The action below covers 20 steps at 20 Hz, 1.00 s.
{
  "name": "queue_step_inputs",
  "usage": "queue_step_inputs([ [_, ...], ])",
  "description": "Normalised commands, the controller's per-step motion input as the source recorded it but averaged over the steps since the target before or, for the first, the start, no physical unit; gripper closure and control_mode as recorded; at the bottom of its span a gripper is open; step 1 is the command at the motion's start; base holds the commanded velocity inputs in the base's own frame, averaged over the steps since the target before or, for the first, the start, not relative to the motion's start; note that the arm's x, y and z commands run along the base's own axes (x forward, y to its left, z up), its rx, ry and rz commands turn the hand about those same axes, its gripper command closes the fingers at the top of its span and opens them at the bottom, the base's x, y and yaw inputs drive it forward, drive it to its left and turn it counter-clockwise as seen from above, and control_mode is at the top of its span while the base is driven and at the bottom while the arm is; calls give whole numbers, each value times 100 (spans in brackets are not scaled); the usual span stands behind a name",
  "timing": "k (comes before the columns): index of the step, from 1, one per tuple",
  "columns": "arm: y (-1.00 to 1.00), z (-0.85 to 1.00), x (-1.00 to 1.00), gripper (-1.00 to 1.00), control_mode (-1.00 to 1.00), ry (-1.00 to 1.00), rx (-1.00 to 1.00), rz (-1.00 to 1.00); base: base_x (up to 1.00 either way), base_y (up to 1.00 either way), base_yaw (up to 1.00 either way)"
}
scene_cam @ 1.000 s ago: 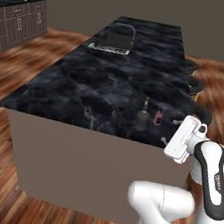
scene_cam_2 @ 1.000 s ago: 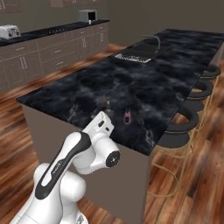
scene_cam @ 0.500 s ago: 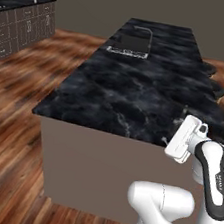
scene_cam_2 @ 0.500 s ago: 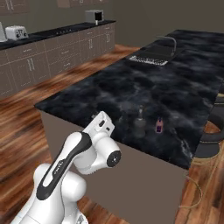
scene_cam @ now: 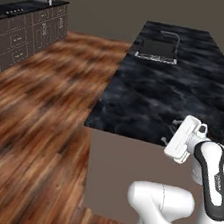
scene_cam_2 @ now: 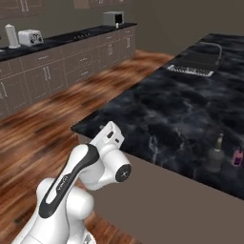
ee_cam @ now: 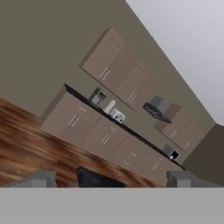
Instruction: Move the drinks to the dining counter.
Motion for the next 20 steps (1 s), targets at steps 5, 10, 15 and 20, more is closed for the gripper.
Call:
queue_step_inputs([
  [5, 0, 0, 0, -100, 100, 0, 0, 0, 14, 100, -1],
  [10, 0, 0, 0, -100, 100, 0, 0, 0, 14, 100, -2],
  [15, 0, 0, 0, -100, 100, 0, 0, 0, 12, 100, -2],
  [20, 0, 0, 0, -100, 100, 0, 0, 0, 9, 100, -1],
])
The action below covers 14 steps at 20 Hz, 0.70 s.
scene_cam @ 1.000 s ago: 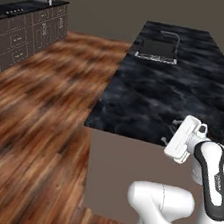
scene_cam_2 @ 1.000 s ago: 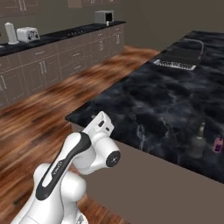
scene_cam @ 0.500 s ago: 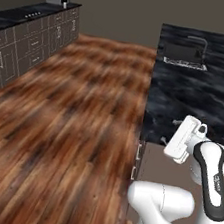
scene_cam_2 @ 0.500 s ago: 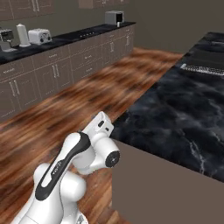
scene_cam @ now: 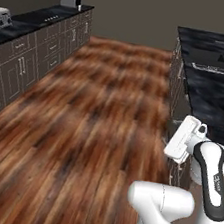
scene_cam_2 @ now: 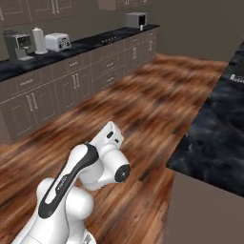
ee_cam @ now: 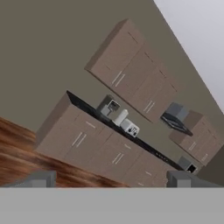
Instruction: Move the drinks to the dining counter.
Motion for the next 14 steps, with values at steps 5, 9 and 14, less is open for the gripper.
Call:
queue_step_inputs([
  [5, 0, 0, 0, -100, 100, 0, 0, 0, 4, 100, -1],
  [9, 0, 0, 0, -100, 100, 0, 0, 0, 12, 100, 0],
  [14, 0, 0, 0, -100, 100, 0, 0, 0, 43, 86, -1],
])
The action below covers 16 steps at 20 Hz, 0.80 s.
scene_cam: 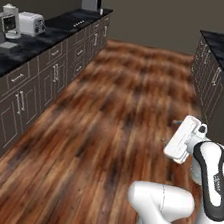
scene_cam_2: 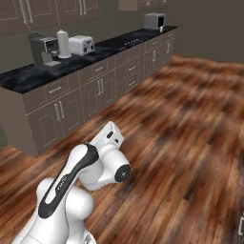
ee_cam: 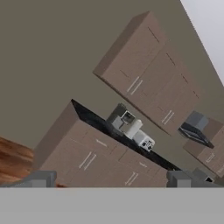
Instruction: Move the drinks to the dining counter.
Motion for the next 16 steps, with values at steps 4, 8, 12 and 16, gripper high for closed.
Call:
queue_step_inputs([
  [4, 0, 0, 0, -100, 100, 0, 0, 0, 66, 64, -3],
  [8, 0, 0, 0, -100, 100, 0, 0, 0, 87, 41, -3],
  [12, 0, 0, 0, -100, 100, 0, 0, 0, 100, 11, -2],
  [16, 0, 0, 0, -100, 100, 0, 0, 0, 100, 0, 0],
])
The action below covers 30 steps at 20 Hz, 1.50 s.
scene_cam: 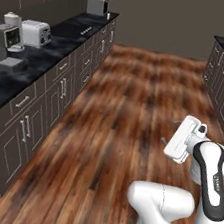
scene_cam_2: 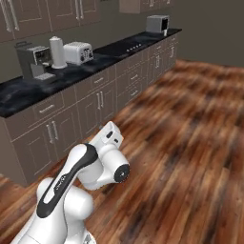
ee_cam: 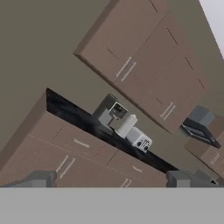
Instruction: Move the drinks to the dining counter.
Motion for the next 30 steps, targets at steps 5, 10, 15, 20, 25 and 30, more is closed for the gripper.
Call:
queue_step_inputs([
  [5, 0, 0, 0, -100, 100, 0, 0, 0, 100, 0, 0],
  [10, 0, 0, 0, -100, 100, 0, 0, 0, 100, 0, 0],
  [15, 0, 0, 0, -100, 100, 0, 0, 0, 100, 0, 0],
  [20, 0, 0, 0, -100, 100, 0, 0, 0, 100, 0, 0],
  [25, 0, 0, 0, -100, 100, 0, 0, 0, 100, 0, 0],
  [30, 0, 0, 0, -100, 100, 0, 0, 0, 100, 0, 0],
])
